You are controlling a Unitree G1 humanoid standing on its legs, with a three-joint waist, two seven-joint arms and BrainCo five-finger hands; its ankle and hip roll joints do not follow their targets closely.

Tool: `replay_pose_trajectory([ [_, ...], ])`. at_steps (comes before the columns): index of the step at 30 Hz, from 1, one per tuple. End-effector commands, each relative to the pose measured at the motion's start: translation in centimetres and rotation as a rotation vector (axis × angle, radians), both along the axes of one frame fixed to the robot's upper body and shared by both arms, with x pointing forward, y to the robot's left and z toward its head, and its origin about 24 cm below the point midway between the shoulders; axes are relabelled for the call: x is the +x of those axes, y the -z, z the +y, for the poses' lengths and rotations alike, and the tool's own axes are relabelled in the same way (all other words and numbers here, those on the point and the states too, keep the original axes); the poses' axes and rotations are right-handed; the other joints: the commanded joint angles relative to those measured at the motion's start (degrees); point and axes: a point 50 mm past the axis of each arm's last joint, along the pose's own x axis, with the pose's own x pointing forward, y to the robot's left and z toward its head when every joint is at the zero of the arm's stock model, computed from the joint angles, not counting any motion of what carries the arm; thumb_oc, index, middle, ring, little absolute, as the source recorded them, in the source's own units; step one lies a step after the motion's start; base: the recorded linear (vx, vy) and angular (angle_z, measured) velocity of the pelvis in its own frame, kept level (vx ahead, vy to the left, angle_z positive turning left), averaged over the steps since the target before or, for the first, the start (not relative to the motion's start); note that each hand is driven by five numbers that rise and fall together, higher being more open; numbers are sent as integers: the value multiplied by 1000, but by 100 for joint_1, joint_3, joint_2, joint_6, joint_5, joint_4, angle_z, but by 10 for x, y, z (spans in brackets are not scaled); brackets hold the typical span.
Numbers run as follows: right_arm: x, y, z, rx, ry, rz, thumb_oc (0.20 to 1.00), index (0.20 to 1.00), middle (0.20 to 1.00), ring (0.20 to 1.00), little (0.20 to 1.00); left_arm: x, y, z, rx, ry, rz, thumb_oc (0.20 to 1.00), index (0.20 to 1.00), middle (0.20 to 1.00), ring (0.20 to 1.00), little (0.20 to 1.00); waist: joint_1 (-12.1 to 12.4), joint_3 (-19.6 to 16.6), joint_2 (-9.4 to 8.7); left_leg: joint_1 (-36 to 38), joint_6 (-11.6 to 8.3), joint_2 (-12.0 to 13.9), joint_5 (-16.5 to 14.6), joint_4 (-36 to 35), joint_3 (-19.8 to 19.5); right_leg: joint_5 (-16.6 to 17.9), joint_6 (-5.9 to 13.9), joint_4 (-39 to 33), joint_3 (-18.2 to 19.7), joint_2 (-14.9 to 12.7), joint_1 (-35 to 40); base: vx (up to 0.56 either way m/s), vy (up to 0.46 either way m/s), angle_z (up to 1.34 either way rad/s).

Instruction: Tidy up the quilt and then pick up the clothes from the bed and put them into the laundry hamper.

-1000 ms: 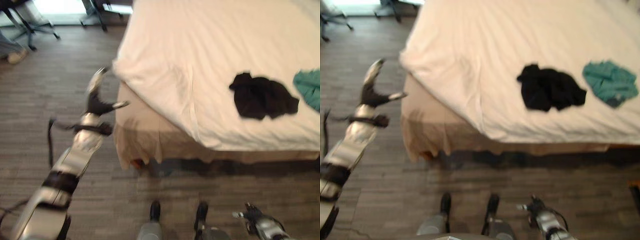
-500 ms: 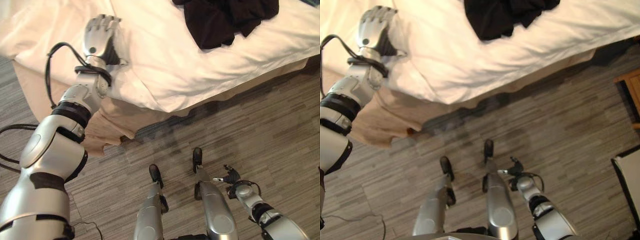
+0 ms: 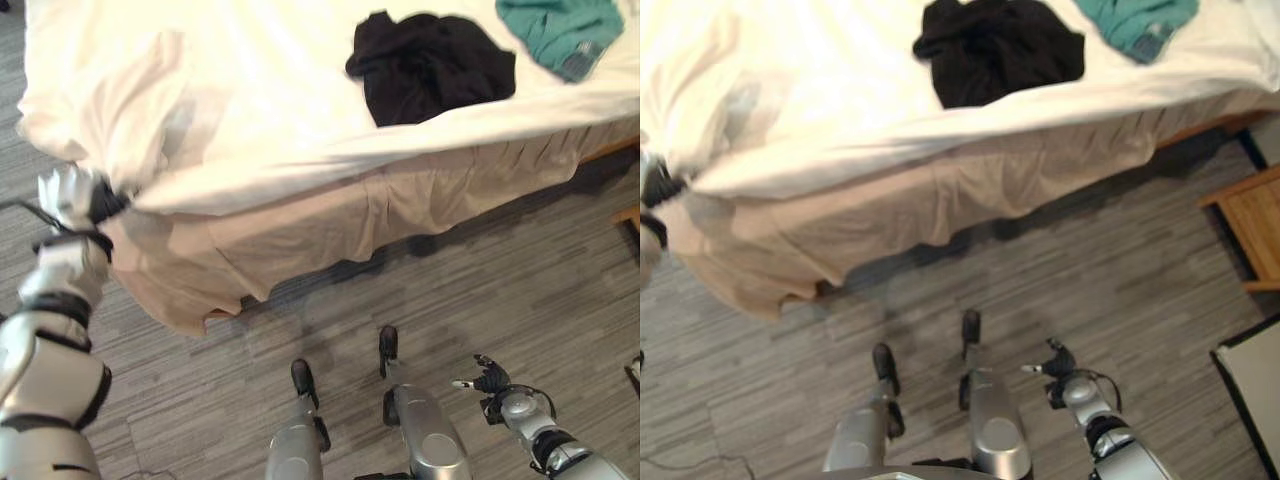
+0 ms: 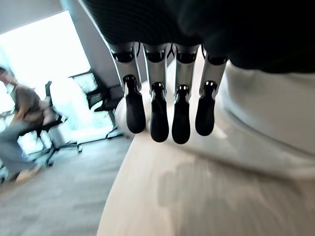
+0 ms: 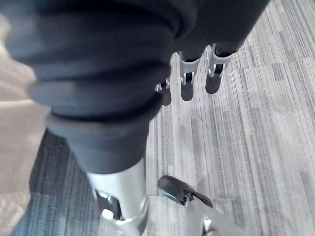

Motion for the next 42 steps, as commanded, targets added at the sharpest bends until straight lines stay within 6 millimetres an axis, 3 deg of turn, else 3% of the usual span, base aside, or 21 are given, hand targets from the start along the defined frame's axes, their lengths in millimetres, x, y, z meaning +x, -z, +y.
replay_pose_trajectory([
  [1,2,-2,-11,-1,94,0,1000,1000,1000,1000,1000,-91,69,44,-133,-358,265,200,200,200,200,200,358,-466,-211,229,-231,140,-140,8,11,-965,918,250,58,-709,505,165,68,-10],
  [2,9,-8,-14,-14,91,-18,1000,1000,1000,1000,1000,-111,90,42,-173,-397,335,200,200,200,200,200,392,-540,-227,294,-227,136,-175,8,17,-972,913,213,50,-703,587,113,53,-12],
  [3,9,-8,-14,-14,91,-18,1000,1000,1000,1000,1000,-111,90,42,-173,-398,335,200,200,200,200,200,391,-544,-227,291,-226,136,-174,8,16,-972,913,213,49,-703,584,109,67,-6],
  [4,-6,-7,-34,-69,102,-4,1000,1000,1000,1000,1000,-155,138,24,-301,-463,463,200,200,200,200,200,393,-644,-241,437,-221,133,-237,8,52,-983,922,153,73,-694,717,80,79,3],
  [7,-12,-3,-31,-83,91,-6,1000,1000,1000,1000,1000,-178,166,3,-410,-514,467,200,200,200,200,200,368,-734,-232,512,-201,124,-277,8,81,-986,915,112,78,-693,804,65,73,5],
  [9,8,-25,-31,-69,74,-163,1000,1000,1000,1000,1000,-215,194,-20,-532,-612,468,200,200,200,200,200,407,-835,-233,646,-193,130,-327,8,73,-1013,905,68,69,-689,974,61,57,-1],
  [11,21,-42,-29,-60,42,-261,1000,1000,1000,1000,1000,-225,202,-28,-572,-647,462,1000,1000,1000,1000,1000,414,-892,-249,657,-194,132,-324,8,65,-1020,903,57,65,-683,1000,18,13,2],
  [13,48,-112,-13,-36,-118,-620,1000,1000,1000,1000,1000,-250,220,-52,-682,-733,433,1000,1000,1000,1000,1000,406,-970,-289,731,-197,161,-349,8,64,-1058,901,36,53,-677,1102,30,22,6],
  [14,48,-112,-13,-36,-118,-620,1000,1000,1000,1000,1000,-250,220,-52,-682,-733,433,1000,1000,1000,1000,1000,407,-970,-288,732,-197,161,-349,8,64,-1058,901,35,53,-677,1103,44,24,15],
  [15,56,-147,1,3,-192,-784,1000,1000,1000,1000,1000,-257,230,-70,-739,-730,454,1000,1000,1000,1000,1000,430,-1018,-304,768,-192,172,-367,8,36,-1078,897,30,37,-674,1161,24,26,5],
  [17,62,-157,9,23,-218,-838,1000,1000,1000,1000,1000,-255,234,-80,-770,-695,465,1000,1000,1000,1000,1000,456,-1030,-306,771,-187,174,-369,8,18,-1083,895,29,22,-677,1180,0,0,0],
  [18,82,-191,39,111,-318,-984,219,219,219,219,219,-240,237,-93,-795,-595,477,1000,1000,1000,1000,1000,569,-1002,-334,752,-177,175,-359,8,-35,-1085,883,36,2,-667,1187,0,0,0],
  [21,100,-245,84,229,-448,-1199,200,200,200,200,200,-208,232,-100,-756,-409,473,1000,1000,1000,1000,1000,743,-844,-376,580,-192,185,-289,8,-143,-1082,872,96,-78,-661,1070,-97,-9,10],
  [23,116,-288,121,336,-511,-1336,200,200,200,200,200,-170,222,-110,-720,-234,436,1000,1000,1000,1000,1000,924,-568,-418,327,-215,177,-183,8,-287,-1065,861,177,-117,-662,849,-183,-25,23],
  [24,117,-289,121,336,-512,-1339,200,200,200,200,200,-169,222,-109,-720,-234,433,1000,1000,1000,1000,1000,919,-556,-420,320,-215,177,-179,8,-289,-1069,860,188,-117,-664,839,-247,-18,9],
  [25,126,-337,142,365,-571,-1466,200,200,200,200,200,-131,206,-114,-679,-91,367,1000,1000,1000,1000,1000,1097,-242,-443,63,-247,187,-50,8,-408,-1042,844,291,-134,-678,593,-221,-10,11],
  [27,132,-379,160,364,-603,-1564,200,200,200,200,200,-97,188,-122,-642,35,292,1000,1000,1000,1000,1000,1248,51,-424,-212,-284,195,53,68,-509,-1034,830,429,-196,-725,351,-241,10,24],
  [31,140,-422,194,412,-600,-1619,200,200,200,200,200,-52,159,-145,-653,190,154,1000,1000,1000,1000,1000,1570,509,-289,-965,-354,175,188,343,-741,-1033,827,741,-366,-891,-172,-153,10,18],
  [35,156,-423,205,421,-555,-1537,200,200,200,200,200,-37,150,-168,-688,279,121,1000,1000,1000,1000,1000,1848,793,-77,-1782,-395,71,282,617,-978,-1125,839,1176,-620,-1026,-795,-115,-2,37],
  [41,178,-370,211,484,-461,-1289,200,200,200,200,200,-45,162,-183,-727,292,174,1000,1000,1000,1000,1000,2039,864,173,-2468,-365,-45,281,906,-1145,-1260,838,1673,-724,-1182,-1393,-49,-9,35],
  [42,182,-341,215,537,-417,-1180,200,200,200,200,200,-51,170,-185,-731,276,210,1000,1000,1000,1000,1000,2090,877,238,-2549,-345,-73,240,1021,-1175,-1337,817,1793,-720,-1213,-1449,-7,5,14],
])
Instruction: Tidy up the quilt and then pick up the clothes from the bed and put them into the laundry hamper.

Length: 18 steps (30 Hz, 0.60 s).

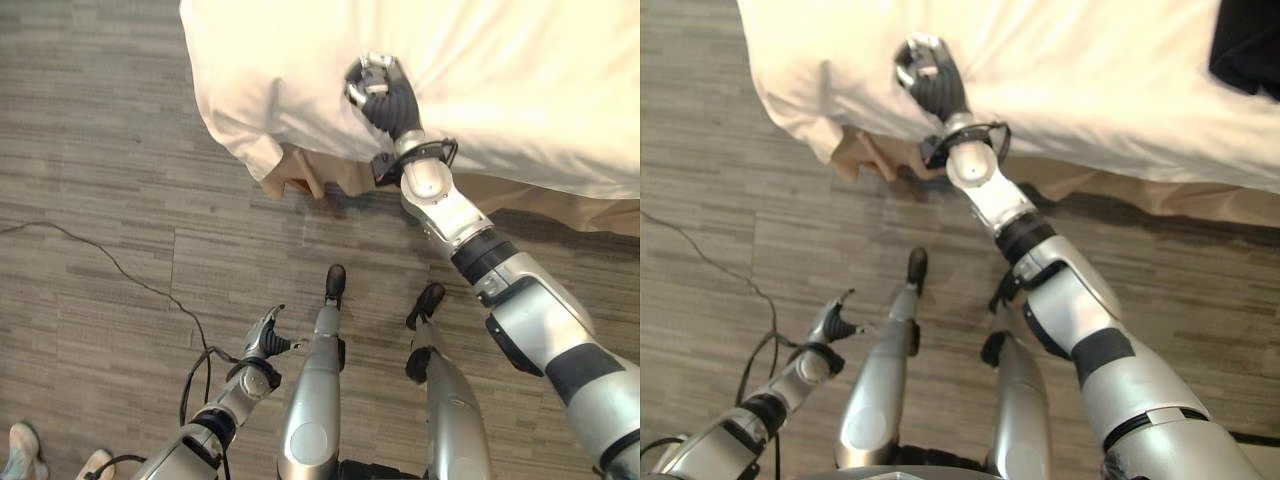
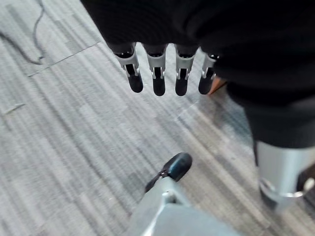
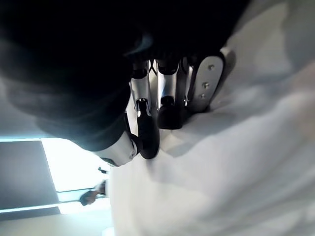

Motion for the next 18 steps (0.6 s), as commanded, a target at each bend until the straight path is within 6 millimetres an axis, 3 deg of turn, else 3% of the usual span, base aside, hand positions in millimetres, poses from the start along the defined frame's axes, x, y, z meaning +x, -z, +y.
replay_pose_trajectory([
  [1,9,50,5,35,-25,248,200,200,200,200,200,-1,3,-5,-6,7,5,1000,1000,1000,1000,1000,219,-209,-8,-246,-312,22,-405,552,-58,-1031,908,631,323,-809,432,-7,5,11],
  [2,9,50,5,35,-25,248,200,200,200,200,200,-1,3,-5,-6,7,6,1000,1000,1000,1000,1000,217,-211,-7,-247,-312,21,-405,553,-59,-1032,908,631,322,-809,432,7,-8,5],
  [3,-2,79,23,18,-109,328,200,200,200,200,200,-6,9,-4,-10,-31,35,1000,1000,1000,1000,1000,214,-221,-20,-123,-296,11,-436,532,-66,-1050,895,595,319,-786,550,4,-7,4],
  [4,-2,80,23,17,-109,328,200,200,200,200,200,-7,10,-4,-10,-31,36,1000,1000,1000,1000,1000,211,-219,-17,-117,-296,11,-435,529,-67,-1049,895,591,317,-785,558,0,0,0],
  [6,-32,110,56,-23,-324,389,200,200,200,200,200,-20,21,0,3,-74,102,1000,1000,1000,1000,1000,183,-280,-90,165,-289,15,-482,425,-68,-1053,871,386,311,-739,897,24,-22,-2],
  [7,-45,111,66,9,-432,399,200,200,200,200,200,-25,24,4,16,-86,121,1000,1000,1000,1000,1000,164,-328,-140,326,-295,28,-497,370,-66,-1049,867,284,289,-720,1081,41,-39,-5],
  [8,-45,111,66,9,-432,399,200,200,200,200,200,-25,24,4,16,-86,122,1000,1000,1000,1000,1000,161,-322,-136,338,-295,28,-495,365,-67,-1048,867,278,285,-718,1095,89,-60,-4],
  [9,-66,108,76,66,-599,384,200,200,200,200,200,-33,29,9,30,-100,152,1000,1000,1000,1000,1000,116,-426,-225,614,-291,42,-528,293,-56,-1029,857,98,250,-699,1393,99,-45,-2],
  [11,-83,82,78,108,-722,266,200,200,200,200,200,-37,30,16,39,-122,160,1000,1000,1000,1000,1000,62,-530,-325,872,-293,59,-546,191,-37,-999,854,-78,248,-666,1649,93,-39,2],
  [12,-83,82,78,108,-722,266,200,200,200,200,200,-37,30,16,39,-122,160,1000,1000,1000,1000,1000,62,-529,-325,873,-293,59,-546,190,-37,-999,854,-78,248,-666,1650,54,-15,3],
  [14,-96,44,71,184,-789,97,200,200,200,200,200,-36,27,22,39,-140,146,1000,1000,1000,1000,1000,0,-646,-408,1125,-290,76,-556,57,-8,-970,860,-236,249,-635,1855,42,-12,-2],
  [15,-96,44,71,184,-789,97,200,200,200,200,200,-36,27,22,39,-139,146,1000,1000,1000,1000,1000,-6,-655,-409,1109,-286,70,-542,51,-14,-955,861,-249,243,-638,1846,17,-4,-4],
  [18,-89,2,54,191,-675,-93,200,200,200,200,200,-27,21,22,12,-153,102,1000,1000,1000,1000,1000,-42,-641,-402,1261,-300,88,-527,-57,30,-912,873,-333,282,-619,1917,-24,-11,-8],
])
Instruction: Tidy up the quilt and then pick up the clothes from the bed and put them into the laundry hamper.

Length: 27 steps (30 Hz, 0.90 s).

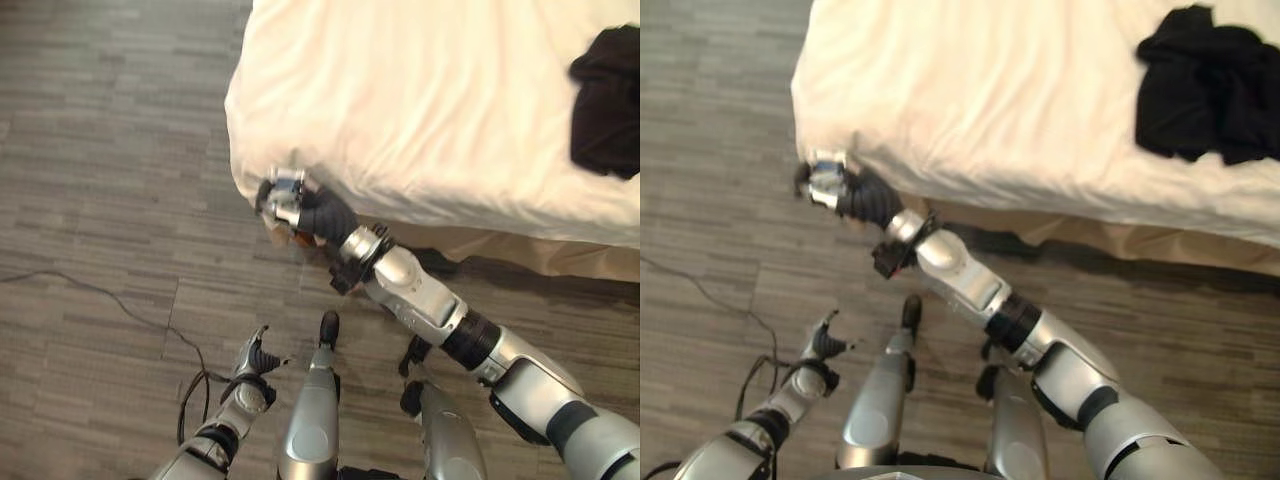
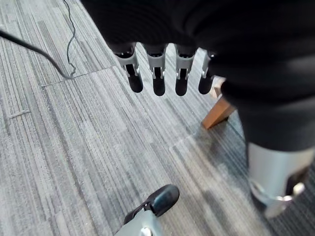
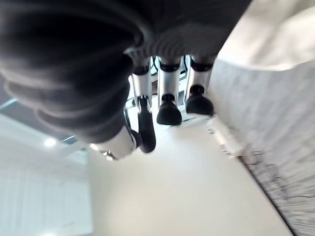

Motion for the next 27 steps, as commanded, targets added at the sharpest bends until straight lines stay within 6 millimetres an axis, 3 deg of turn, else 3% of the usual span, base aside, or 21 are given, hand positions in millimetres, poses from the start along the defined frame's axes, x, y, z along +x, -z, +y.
replay_pose_trajectory([
  [1,5,-59,-2,173,90,-175,200,200,200,200,200,-3,-1,11,51,27,7,1000,1000,1000,1000,1000,20,13,-348,-19,-275,86,-143,-26,-50,-662,705,-157,198,-622,629,-23,-32,-10],
  [3,25,-76,-22,152,256,-229,200,200,200,200,200,3,-4,9,30,34,-12,1000,1000,1000,1000,1000,33,142,-263,-86,-287,94,-137,42,-70,-708,698,-19,220,-647,537,-55,-25,-6],
  [6,54,-78,-47,151,436,-175,200,200,200,200,200,6,-5,4,6,49,-19,1000,1000,1000,1000,1000,42,288,-148,-220,-290,89,-113,143,-81,-765,684,215,242,-677,363,-59,-5,0],
  [7,83,-66,-77,128,625,-66,200,200,200,200,200,7,-5,-1,-5,69,-15,1000,1000,1000,1000,1000,52,365,-48,-347,-295,101,-95,215,-79,-817,685,393,255,-697,218,-53,1,2],
  [8,94,-59,-95,109,717,-14,200,200,200,200,200,6,-4,-3,-3,76,-17,1000,1000,1000,1000,1000,40,383,-13,-386,-293,104,-91,251,-69,-840,690,477,281,-705,159,-34,4,5],
  [9,94,-59,-95,110,717,-14,200,200,200,200,200,6,-4,-3,-3,76,-17,1000,1000,1000,1000,1000,42,382,-14,-390,-293,104,-93,254,-67,-843,690,483,284,-706,153,-2,10,6],
  [10,109,-37,-133,84,852,99,200,200,200,200,200,5,-3,-6,-14,83,-13,1000,1000,1000,1000,1000,3,394,10,-412,-288,124,-108,306,-36,-882,694,556,314,-705,125,15,10,4],
  [12,111,-6,-168,76,947,207,200,200,200,200,200,2,-2,-8,-33,75,-14,1000,1000,1000,1000,1000,-76,387,-13,-387,-279,145,-140,327,-7,-911,698,554,348,-686,152,0,0,0],
  [14,101,45,-200,108,1013,349,200,200,200,200,200,-4,2,-9,-57,45,-2,1000,1000,1000,1000,1000,-239,343,-67,-307,-263,167,-196,325,35,-935,701,505,375,-661,215,40,23,-3],
  [15,100,45,-201,108,1014,350,200,200,200,200,200,-4,2,-9,-56,45,-1,1000,1000,1000,1000,1000,-239,325,-67,-325,-259,165,-179,317,31,-913,701,487,370,-660,205,82,37,-11],
  [16,74,112,-218,169,1039,534,200,200,200,200,200,-12,9,-10,-68,18,30,1000,1000,1000,1000,1000,-466,234,-169,-204,-235,186,-272,319,93,-920,711,430,416,-641,292,52,28,-11],
  [17,74,112,-218,169,1039,535,200,200,200,200,200,-12,9,-10,-68,18,31,1000,1000,1000,1000,1000,-467,228,-169,-210,-235,186,-270,318,92,-918,711,427,415,-640,288,165,42,-9],
  [18,34,179,-232,175,1080,725,200,200,200,200,200,-27,20,-7,-71,-35,104,1000,1000,1000,1000,1000,-761,61,-321,25,-202,231,-424,319,196,-943,733,367,455,-607,448,168,22,-13],
  [20,-3,221,-250,162,1149,857,200,200,200,200,200,-43,28,1,-63,-76,161,1000,1000,1000,1000,1000,-1016,-137,-465,316,-143,255,-559,286,328,-915,768,326,509,-576,594,159,28,-15],
  [21,-3,221,-250,162,1149,857,200,200,200,200,200,-43,28,1,-62,-76,161,1000,1000,1000,1000,1000,-1017,-151,-467,302,-138,251,-542,276,327,-897,768,311,508,-578,584,128,54,-23],
  [22,-28,243,-263,127,1199,931,200,200,200,200,200,-53,32,6,-61,-99,193,1000,1000,1000,1000,1000,-1200,-275,-520,541,-97,260,-609,209,457,-883,814,373,559,-551,648,144,87,-53],
  [24,-58,272,-271,50,1246,1047,200,200,200,200,200,-65,36,12,-62,-124,236,1000,1000,1000,1000,1000,-1396,-473,-545,988,-16,253,-673,8,729,-812,907,550,631,-537,704,181,144,-65],
  [25,-73,286,-274,-15,1267,1112,705,705,705,705,705,-68,37,14,-65,-136,242,1000,1000,1000,1000,1000,-1469,-525,-539,1261,8,280,-710,-88,928,-811,961,798,584,-529,698,136,139,-71],
  [26,-82,295,-274,-53,1268,1157,1000,1000,1000,1000,1000,-70,38,16,-70,-147,247,1000,1000,1000,1000,1000,-1492,-568,-537,1460,19,293,-729,-165,1082,-780,996,913,512,-528,688,160,119,-120],
  [27,-98,311,-275,-172,1275,1236,1000,1000,1000,1000,1000,-76,39,19,-67,-150,262,1000,1000,1000,1000,1000,-1503,-672,-510,1872,12,370,-764,-325,1525,-695,1035,1207,-131,-690,726,186,55,-174],
])
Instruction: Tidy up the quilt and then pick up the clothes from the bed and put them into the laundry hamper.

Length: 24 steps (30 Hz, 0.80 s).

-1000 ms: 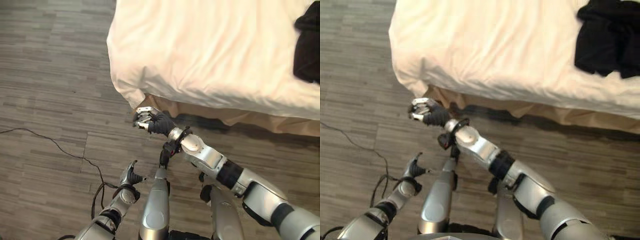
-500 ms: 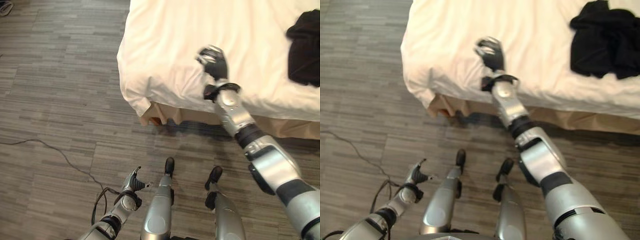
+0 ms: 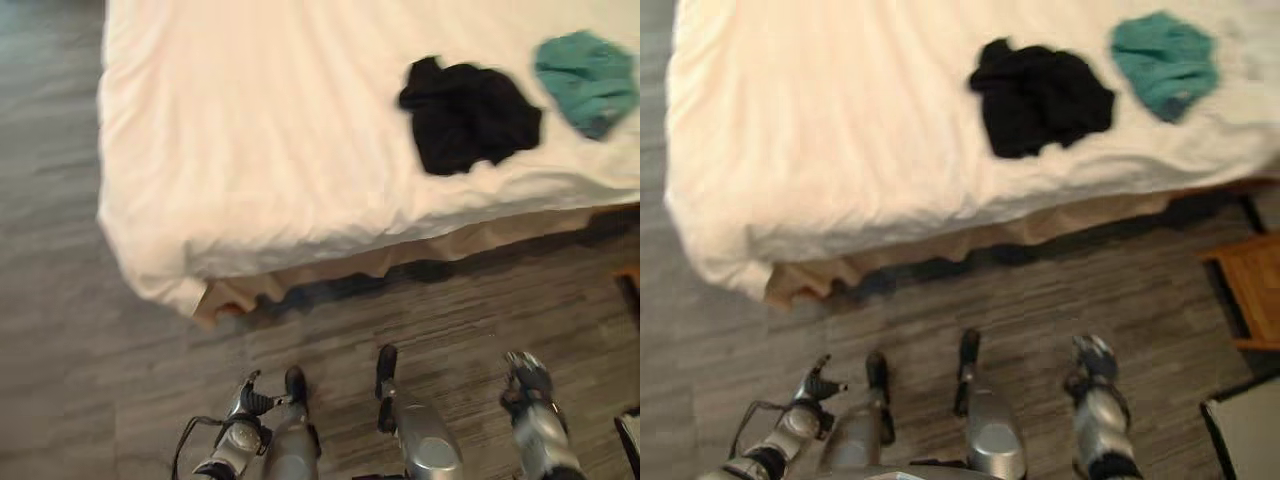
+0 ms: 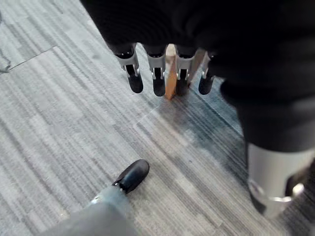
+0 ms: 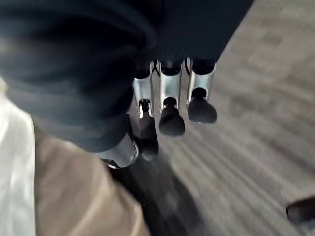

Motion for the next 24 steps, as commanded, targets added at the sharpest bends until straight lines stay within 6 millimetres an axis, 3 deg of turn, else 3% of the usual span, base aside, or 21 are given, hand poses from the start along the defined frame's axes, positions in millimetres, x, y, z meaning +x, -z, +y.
replay_pose_trajectory([
  [1,41,-7,22,-64,-218,19,1000,1000,1000,1000,1000,3,-3,7,11,15,-6,1000,1000,1000,1000,1000,298,-137,163,276,-222,327,-293,101,413,-702,790,1482,-1512,-1038,-3,375,-23,-287],
  [2,20,15,35,-85,-320,200,1000,1000,1000,1000,1000,-4,-2,13,11,0,9,1000,1000,1000,1000,1000,443,-354,237,685,-224,379,-437,193,941,-800,596,1515,-2803,-1253,306,361,-126,-252],
  [4,15,19,36,-102,-341,231,1000,1000,1000,1000,1000,-5,-2,14,20,5,12,1000,1000,1000,1000,1000,461,-425,220,752,-233,415,-481,295,1038,-845,494,1314,-2860,-1154,387,266,-188,-180],
  [6,-5,30,38,-112,-407,329,1000,1000,1000,1000,1000,-9,0,13,14,7,34,1000,1000,1000,1000,1000,383,-612,229,656,-427,781,4,1259,1168,-1103,200,542,-2288,-512,643,302,-333,-145],
  [8,-16,35,40,-139,-480,388,1000,1000,1000,1000,1000,-20,5,13,11,2,74,1000,1000,1000,1000,1000,509,-586,170,367,-519,1120,643,2603,708,-1204,-109,-13,-1889,-64,983,257,-287,-94],
  [9,-17,35,40,-138,-480,389,1000,1000,1000,1000,1000,-20,5,13,11,2,75,1000,1000,1000,1000,1000,516,-585,202,313,-568,1205,614,2719,668,-1199,-147,-69,-1891,17,1006,186,-217,-236],
  [10,-19,36,40,-155,-521,414,1000,1000,1000,1000,1000,-22,6,12,7,-9,82,1000,1000,1000,1000,1000,634,-539,126,64,-534,1152,723,3338,301,-1226,-239,-238,-1694,106,1134,166,-128,-255],
  [11,-18,36,39,-178,-550,432,1000,1000,1000,1000,1000,-19,5,11,4,-10,70,1000,1000,1000,1000,1000,790,-475,25,-409,-364,735,316,3835,-198,-1210,-264,-370,-1353,137,1235,226,-66,-228],
  [12,-21,37,40,-204,-592,464,1000,1000,1000,1000,1000,-15,4,7,-4,-13,50,1000,1000,1000,1000,1000,944,-413,-87,-859,-130,147,66,3858,-629,-1112,-240,-441,-1035,62,1296,215,50,-111],
  [13,-24,39,41,-221,-626,490,1000,1000,1000,1000,1000,-13,5,5,-10,-25,43,1000,1000,1000,1000,1000,1056,-362,-110,-1129,-104,-147,-93,3810,-901,-1123,-168,-476,-807,59,1364,342,162,-144],
  [14,-31,42,41,-254,-679,545,1000,1000,1000,1000,1000,-9,5,-2,-30,-35,36,1000,1000,1000,1000,1000,1189,-340,-37,-1287,-91,-131,-308,2976,-1026,-1198,20,-614,-495,58,1521,288,125,-193],
  [15,-31,42,41,-254,-679,545,1000,1000,1000,1000,1000,-9,5,-2,-29,-35,36,1000,1000,1000,1000,1000,1192,-348,-54,-1277,-86,-149,-277,2932,-1012,-1193,23,-614,-490,38,1508,563,242,-286],
  [16,-38,44,39,-267,-699,584,1000,1000,1000,1000,1000,-4,5,-11,-41,-8,25,1000,1000,1000,1000,1000,1283,-423,91,-1242,-104,-258,-42,1514,-1077,-1247,137,-810,-268,138,1811,505,215,-225],
  [17,-37,44,38,-280,-698,582,1000,1000,1000,1000,1000,2,4,-14,-41,6,10,1000,1000,1000,1000,1000,1360,-427,141,-1275,-155,-397,262,943,-1258,-1296,180,-813,-133,205,1932,504,214,-161],
  [18,-37,44,37,-280,-698,581,1000,1000,1000,1000,1000,2,4,-14,-41,6,10,1000,1000,1000,1000,1000,1361,-429,141,-1267,-155,-398,285,912,-1257,-1292,179,-812,-133,204,1925,313,101,-119],
  [19,-38,43,35,-282,-691,586,1000,1000,1000,1000,1000,7,2,-16,-43,24,4,1000,1000,1000,1000,1000,1376,-435,168,-1352,-194,-426,523,588,-1312,-1367,195,-802,-39,248,2058,519,141,-95],
  [20,-44,46,36,-282,-708,614,1000,1000,1000,1000,1000,7,3,-15,-26,48,21,1000,1000,1000,1000,1000,1339,-530,125,-1245,-66,-431,304,740,-1356,-1650,151,-385,92,280,2162,683,211,-100],
  [21,-45,46,40,-268,-706,603,1000,1000,1000,1000,1000,12,1,-14,-13,61,14,1000,1000,1000,1000,1000,1361,-526,15,-1185,78,-523,173,914,-1366,-1662,213,123,151,254,2075,649,232,-64],
  [22,-44,47,43,-251,-700,596,1000,1000,1000,1000,1000,13,0,-13,-9,61,16,1000,1000,1000,1000,1000,1321,-486,-37,-1049,156,-585,21,944,-1305,-1525,409,719,122,208,1897,441,190,-71],
  [23,-46,47,43,-244,-697,601,1000,1000,1000,1000,1000,14,0,-14,-4,64,18,1000,1000,1000,1000,1000,1275,-441,-53,-893,242,-623,-123,971,-1197,-1118,674,1383,67,54,1650,277,121,-59],
  [24,-46,47,43,-245,-697,601,1000,1000,1000,1000,1000,14,0,-14,-4,64,18,1000,1000,1000,1000,1000,1277,-453,-47,-908,241,-615,-116,969,-1197,-1108,672,1378,69,62,1635,423,229,-67],
])
